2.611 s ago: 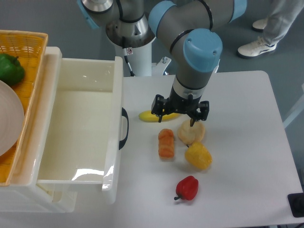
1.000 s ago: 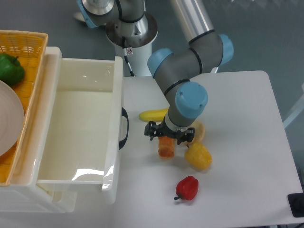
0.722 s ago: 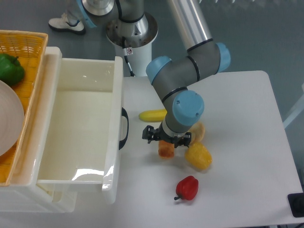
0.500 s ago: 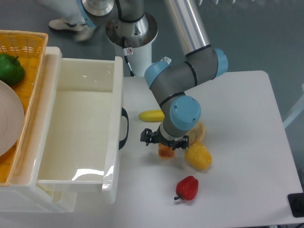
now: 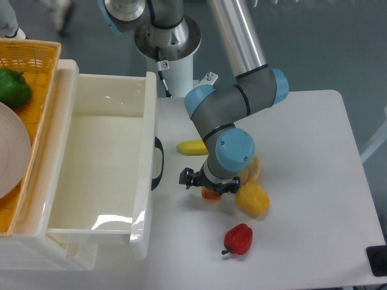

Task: Pick up the square bread
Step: 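Lower the open gripper around the orange square bread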

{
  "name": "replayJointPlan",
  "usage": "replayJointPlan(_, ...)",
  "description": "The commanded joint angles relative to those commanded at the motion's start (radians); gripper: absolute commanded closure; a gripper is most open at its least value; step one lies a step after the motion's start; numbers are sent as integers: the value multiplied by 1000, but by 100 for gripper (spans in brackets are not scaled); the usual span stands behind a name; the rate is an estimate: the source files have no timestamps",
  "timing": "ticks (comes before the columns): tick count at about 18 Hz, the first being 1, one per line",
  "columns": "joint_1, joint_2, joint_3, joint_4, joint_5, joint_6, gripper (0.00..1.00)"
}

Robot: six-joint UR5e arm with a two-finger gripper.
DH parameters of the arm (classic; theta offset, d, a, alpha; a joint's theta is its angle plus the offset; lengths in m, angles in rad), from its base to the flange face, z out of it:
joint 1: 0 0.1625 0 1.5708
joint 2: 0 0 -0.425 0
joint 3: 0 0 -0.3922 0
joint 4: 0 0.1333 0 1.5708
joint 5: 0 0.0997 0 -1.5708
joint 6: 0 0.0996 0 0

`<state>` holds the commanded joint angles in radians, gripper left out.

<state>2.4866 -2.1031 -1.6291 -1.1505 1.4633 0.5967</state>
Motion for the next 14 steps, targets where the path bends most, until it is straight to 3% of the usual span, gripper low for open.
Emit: replayJointPlan(14, 8, -14, 6, 23, 38, 6, 0)
